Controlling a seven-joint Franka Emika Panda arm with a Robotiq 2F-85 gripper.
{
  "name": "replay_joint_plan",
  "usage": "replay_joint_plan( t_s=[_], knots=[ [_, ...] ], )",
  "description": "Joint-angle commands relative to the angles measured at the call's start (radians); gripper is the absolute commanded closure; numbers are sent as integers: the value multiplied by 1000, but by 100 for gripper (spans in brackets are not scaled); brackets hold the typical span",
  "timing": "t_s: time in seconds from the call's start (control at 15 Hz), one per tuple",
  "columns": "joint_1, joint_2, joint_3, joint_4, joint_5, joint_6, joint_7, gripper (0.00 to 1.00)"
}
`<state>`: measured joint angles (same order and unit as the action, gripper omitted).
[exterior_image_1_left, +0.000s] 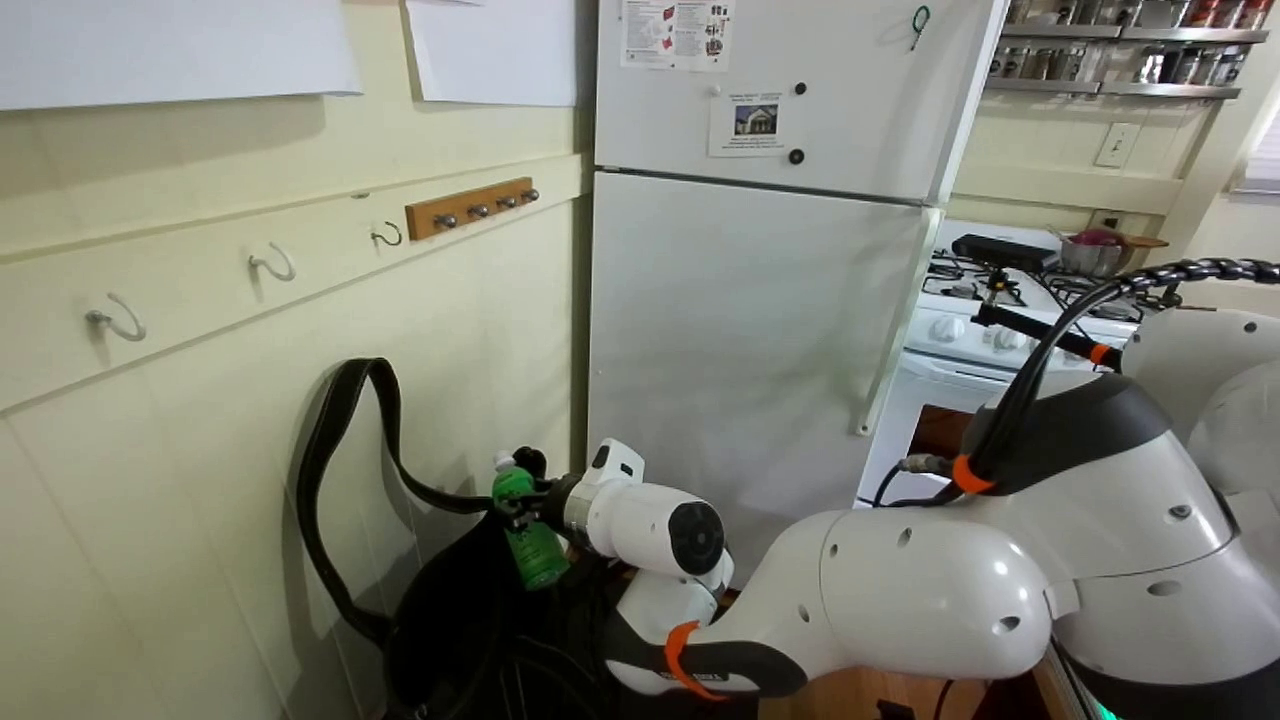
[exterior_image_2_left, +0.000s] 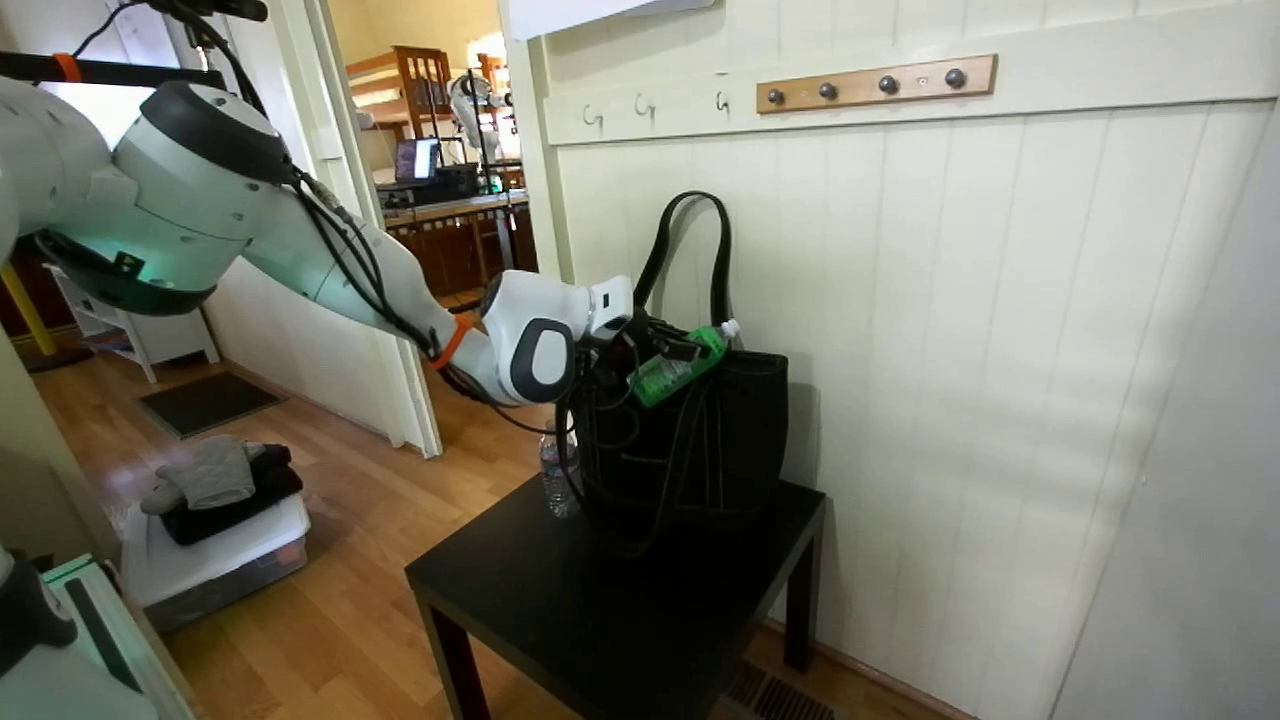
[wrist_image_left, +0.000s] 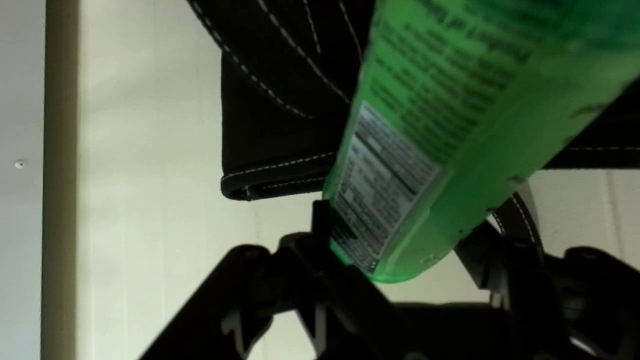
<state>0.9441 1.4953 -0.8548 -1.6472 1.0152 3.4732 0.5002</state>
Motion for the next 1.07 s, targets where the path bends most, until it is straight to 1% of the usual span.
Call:
replay_joint_plan(
  t_s=[0.0, 0.2, 0.4, 0.67, 1.0],
  knots=[
    [-11, 0, 32, 21, 80, 45, -91, 63],
    [-15, 0, 65, 37, 134, 66, -167, 63],
    [-7, -1, 88, 38, 256, 57, -262, 63],
    [-33, -4, 134, 67, 398, 82, -433, 63],
    [-74, -8, 170, 198, 551, 157, -574, 63]
  ],
)
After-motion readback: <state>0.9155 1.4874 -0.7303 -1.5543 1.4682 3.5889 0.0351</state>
